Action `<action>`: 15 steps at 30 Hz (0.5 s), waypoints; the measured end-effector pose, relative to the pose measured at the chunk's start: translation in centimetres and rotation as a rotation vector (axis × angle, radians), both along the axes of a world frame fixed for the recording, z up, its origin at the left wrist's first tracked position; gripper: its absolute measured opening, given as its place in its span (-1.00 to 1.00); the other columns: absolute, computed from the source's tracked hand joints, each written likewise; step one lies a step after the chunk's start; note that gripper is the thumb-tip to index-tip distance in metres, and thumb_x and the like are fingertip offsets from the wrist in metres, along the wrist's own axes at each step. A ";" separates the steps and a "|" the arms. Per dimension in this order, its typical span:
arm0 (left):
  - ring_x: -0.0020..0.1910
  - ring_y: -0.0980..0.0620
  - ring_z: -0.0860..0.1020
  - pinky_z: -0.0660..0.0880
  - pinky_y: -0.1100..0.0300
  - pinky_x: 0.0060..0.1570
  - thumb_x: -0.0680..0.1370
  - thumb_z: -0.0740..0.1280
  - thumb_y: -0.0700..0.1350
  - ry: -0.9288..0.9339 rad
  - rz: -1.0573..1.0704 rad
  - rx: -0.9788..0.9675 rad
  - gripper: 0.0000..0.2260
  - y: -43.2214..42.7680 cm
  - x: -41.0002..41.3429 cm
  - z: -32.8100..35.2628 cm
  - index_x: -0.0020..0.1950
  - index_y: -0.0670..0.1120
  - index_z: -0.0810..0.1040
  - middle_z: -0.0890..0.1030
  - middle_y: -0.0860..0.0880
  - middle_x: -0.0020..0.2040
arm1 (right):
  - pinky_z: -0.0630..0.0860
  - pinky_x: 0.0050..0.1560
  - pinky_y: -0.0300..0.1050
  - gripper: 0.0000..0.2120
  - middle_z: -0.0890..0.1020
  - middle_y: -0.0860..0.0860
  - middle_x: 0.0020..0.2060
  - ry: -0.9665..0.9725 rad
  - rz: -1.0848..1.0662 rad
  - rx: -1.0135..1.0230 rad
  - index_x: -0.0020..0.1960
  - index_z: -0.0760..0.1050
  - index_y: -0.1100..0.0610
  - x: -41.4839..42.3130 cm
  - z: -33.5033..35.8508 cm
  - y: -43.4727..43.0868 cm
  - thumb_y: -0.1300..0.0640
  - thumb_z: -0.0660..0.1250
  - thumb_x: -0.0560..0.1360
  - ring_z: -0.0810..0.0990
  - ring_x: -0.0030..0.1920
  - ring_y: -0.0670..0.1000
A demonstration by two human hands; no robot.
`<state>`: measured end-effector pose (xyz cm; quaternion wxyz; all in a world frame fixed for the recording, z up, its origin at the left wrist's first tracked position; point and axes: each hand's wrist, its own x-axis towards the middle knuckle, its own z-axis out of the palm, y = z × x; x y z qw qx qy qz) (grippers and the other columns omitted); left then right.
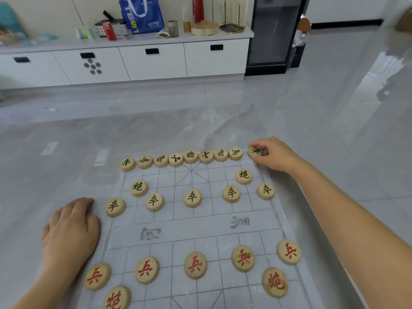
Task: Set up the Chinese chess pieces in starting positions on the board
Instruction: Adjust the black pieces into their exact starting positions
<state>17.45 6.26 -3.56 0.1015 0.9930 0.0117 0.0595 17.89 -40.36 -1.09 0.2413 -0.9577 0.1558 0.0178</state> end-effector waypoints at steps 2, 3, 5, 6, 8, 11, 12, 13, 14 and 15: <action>0.27 -0.18 0.33 0.25 -0.19 0.22 0.47 -0.02 0.07 0.003 -0.001 0.006 -0.55 0.0 0.1 0.0 0.30 0.02 0.38 0.46 -0.09 0.29 | 0.40 0.22 0.12 -0.50 0.45 0.01 0.15 0.010 -0.009 0.012 0.31 0.39 -0.09 -0.1 0.1 -0.1 -0.04 0.38 0.39 0.45 0.16 0.08; 0.27 -0.18 0.33 0.25 -0.19 0.22 0.47 -0.02 0.07 0.001 -0.002 0.007 -0.55 0.0 0.1 0.0 0.30 0.02 0.38 0.46 -0.09 0.29 | 0.41 0.20 0.11 -0.50 0.46 0.00 0.14 -0.010 -0.045 0.001 0.29 0.40 -0.05 -0.1 0.1 0.0 -0.06 0.40 0.38 0.46 0.14 0.07; 0.27 -0.18 0.33 0.25 -0.19 0.22 0.46 -0.02 0.07 -0.008 -0.001 -0.005 -0.55 0.0 0.0 0.0 0.29 0.01 0.39 0.46 -0.09 0.28 | 0.43 0.15 0.08 -0.58 0.49 0.00 0.09 -0.056 -0.108 -0.055 0.19 0.44 0.02 -0.3 0.1 0.4 -0.11 0.38 0.39 0.48 0.09 0.06; 0.27 -0.18 0.33 0.25 -0.18 0.22 0.46 -0.03 0.07 -0.011 -0.001 -0.006 -0.55 0.0 0.0 0.0 0.29 0.01 0.39 0.46 -0.09 0.28 | 0.42 0.13 0.07 -0.62 0.50 0.01 0.08 -0.056 -0.109 -0.087 0.16 0.44 0.04 -0.3 0.1 0.5 -0.11 0.35 0.42 0.48 0.08 0.06; 0.26 -0.18 0.34 0.26 -0.18 0.21 0.47 -0.03 0.07 -0.014 -0.005 0.001 -0.55 -0.1 -0.1 0.0 0.29 0.01 0.39 0.47 -0.09 0.28 | 0.38 0.15 0.05 -0.66 0.48 0.04 0.12 -0.029 -0.064 -0.140 0.20 0.42 0.03 -0.3 0.0 0.6 -0.10 0.27 0.48 0.46 0.12 0.08; 0.24 -0.19 0.35 0.28 -0.19 0.18 0.46 -0.02 0.06 -0.024 -0.002 0.000 -0.55 0.0 0.0 0.0 0.28 0.01 0.40 0.48 -0.09 0.27 | 0.28 0.18 0.04 -0.65 0.41 0.01 0.25 0.007 0.015 -0.195 0.31 0.35 -0.03 -0.3 0.2 0.6 -0.02 0.21 0.54 0.37 0.24 0.09; 0.24 -0.19 0.35 0.28 -0.19 0.17 0.46 -0.02 0.06 -0.027 -0.001 0.003 -0.55 0.0 0.0 0.0 0.27 0.01 0.40 0.48 -0.09 0.26 | 0.26 0.20 0.04 -0.63 0.38 0.00 0.30 0.018 0.036 -0.213 0.35 0.32 -0.04 -0.2 0.3 0.6 0.00 0.19 0.55 0.34 0.28 0.10; 0.24 -0.19 0.35 0.29 -0.19 0.17 0.46 -0.03 0.06 -0.027 -0.002 0.005 -0.55 -0.1 -0.1 0.0 0.28 0.01 0.40 0.48 -0.09 0.26 | 0.25 0.22 0.04 -0.60 0.36 0.00 0.34 0.031 0.046 -0.217 0.38 0.29 -0.05 -0.2 0.4 0.6 0.00 0.19 0.55 0.31 0.31 0.10; 0.24 -0.19 0.35 0.29 -0.19 0.18 0.46 -0.03 0.07 -0.026 -0.002 0.006 -0.55 -0.1 -0.1 0.0 0.28 0.01 0.40 0.48 -0.09 0.26 | 0.25 0.23 0.05 -0.56 0.34 0.00 0.35 0.039 0.037 -0.207 0.40 0.27 -0.05 -0.2 0.4 0.6 -0.02 0.22 0.54 0.30 0.32 0.11; 0.24 -0.19 0.35 0.29 -0.19 0.18 0.46 -0.03 0.07 -0.026 -0.001 0.005 -0.54 -0.1 -0.1 0.0 0.28 0.01 0.40 0.48 -0.09 0.27 | 0.25 0.23 0.06 -0.52 0.36 0.01 0.34 0.039 0.013 -0.197 0.39 0.28 -0.04 -0.2 0.5 0.7 -0.07 0.26 0.50 0.31 0.32 0.11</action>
